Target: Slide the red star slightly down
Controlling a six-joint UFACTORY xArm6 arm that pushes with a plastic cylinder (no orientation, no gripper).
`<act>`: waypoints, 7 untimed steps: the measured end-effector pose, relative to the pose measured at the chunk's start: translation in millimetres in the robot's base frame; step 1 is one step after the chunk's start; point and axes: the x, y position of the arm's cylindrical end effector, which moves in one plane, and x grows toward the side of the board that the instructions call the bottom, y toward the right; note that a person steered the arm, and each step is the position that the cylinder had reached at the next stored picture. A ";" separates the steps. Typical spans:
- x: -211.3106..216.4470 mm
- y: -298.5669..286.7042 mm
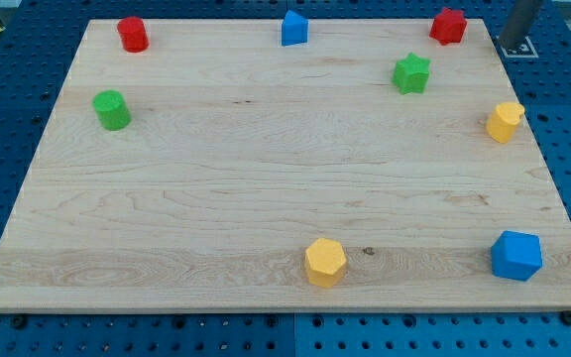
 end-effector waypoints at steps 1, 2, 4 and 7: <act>-22.7 1.0; -32.3 -21.9; -34.5 -83.8; -34.5 -74.1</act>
